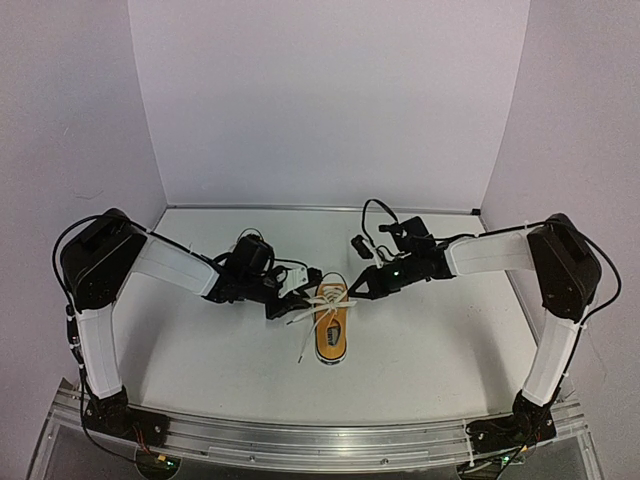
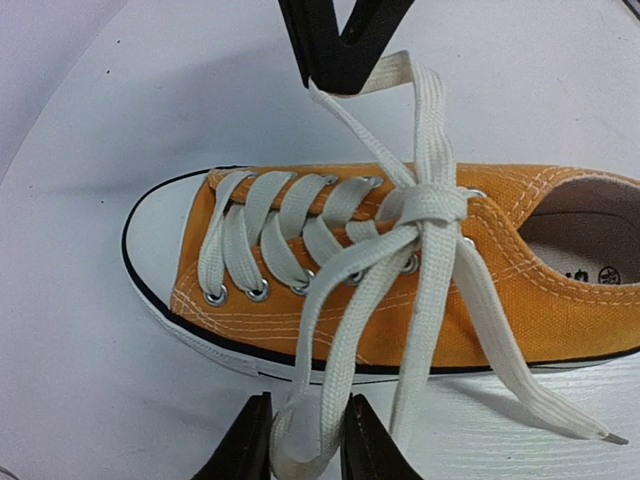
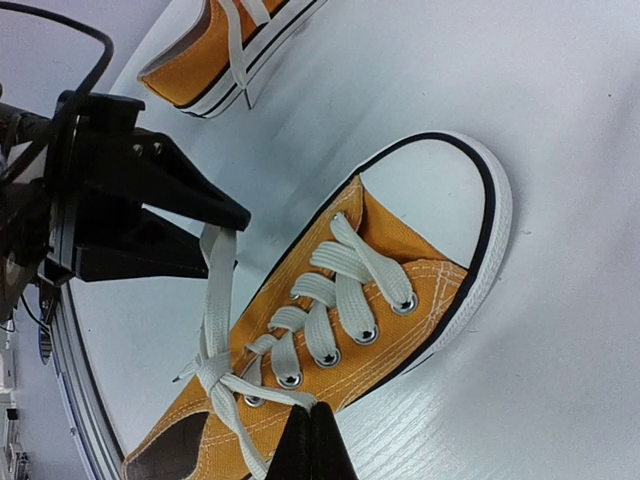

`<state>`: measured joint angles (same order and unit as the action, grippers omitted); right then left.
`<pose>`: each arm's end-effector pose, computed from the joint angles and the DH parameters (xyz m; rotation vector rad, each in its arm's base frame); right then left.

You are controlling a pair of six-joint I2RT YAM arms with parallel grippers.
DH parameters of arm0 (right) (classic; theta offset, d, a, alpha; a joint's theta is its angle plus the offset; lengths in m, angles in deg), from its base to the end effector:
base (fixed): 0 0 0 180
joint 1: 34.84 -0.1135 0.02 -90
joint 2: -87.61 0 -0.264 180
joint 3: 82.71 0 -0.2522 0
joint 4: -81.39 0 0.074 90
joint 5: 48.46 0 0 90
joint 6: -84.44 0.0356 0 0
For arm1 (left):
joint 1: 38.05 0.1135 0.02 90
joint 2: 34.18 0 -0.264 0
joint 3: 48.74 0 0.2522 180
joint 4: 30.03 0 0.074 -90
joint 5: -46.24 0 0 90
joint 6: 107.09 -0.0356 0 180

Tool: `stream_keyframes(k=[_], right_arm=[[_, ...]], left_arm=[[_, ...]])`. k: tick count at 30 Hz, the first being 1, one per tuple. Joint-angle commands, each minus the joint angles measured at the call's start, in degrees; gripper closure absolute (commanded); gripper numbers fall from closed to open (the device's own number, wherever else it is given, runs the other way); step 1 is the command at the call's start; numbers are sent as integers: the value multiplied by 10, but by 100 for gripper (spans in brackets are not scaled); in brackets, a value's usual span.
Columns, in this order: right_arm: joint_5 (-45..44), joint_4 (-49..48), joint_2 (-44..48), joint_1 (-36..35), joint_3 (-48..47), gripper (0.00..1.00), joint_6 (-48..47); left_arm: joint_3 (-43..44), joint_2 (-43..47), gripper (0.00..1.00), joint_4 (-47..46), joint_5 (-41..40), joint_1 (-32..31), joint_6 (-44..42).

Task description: Tie the shoes

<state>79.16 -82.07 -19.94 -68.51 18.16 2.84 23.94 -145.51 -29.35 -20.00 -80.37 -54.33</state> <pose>0.3156 0.2364 0.1730 -0.8571 2.2713 1.1220 0.2827 -0.2768 0.1344 1.5954 1.5696 -0.5148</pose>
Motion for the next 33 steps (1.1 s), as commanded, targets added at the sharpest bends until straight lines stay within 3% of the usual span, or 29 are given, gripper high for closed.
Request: stream_keyframes(k=[1, 3, 20, 33], right_arm=[[-44, 1, 11, -2, -24, 100, 8], [-59, 2, 12, -2, -23, 100, 13], [-219, 21, 70, 23, 53, 100, 60], [-259, 17, 83, 35, 68, 100, 72]], left_arm=[[-4, 21, 93, 11, -3, 0, -5], [-21, 36, 100, 11, -15, 0, 3], [-95, 82, 100, 8, -99, 0, 49], [-121, 100, 100, -5, -115, 1, 56]])
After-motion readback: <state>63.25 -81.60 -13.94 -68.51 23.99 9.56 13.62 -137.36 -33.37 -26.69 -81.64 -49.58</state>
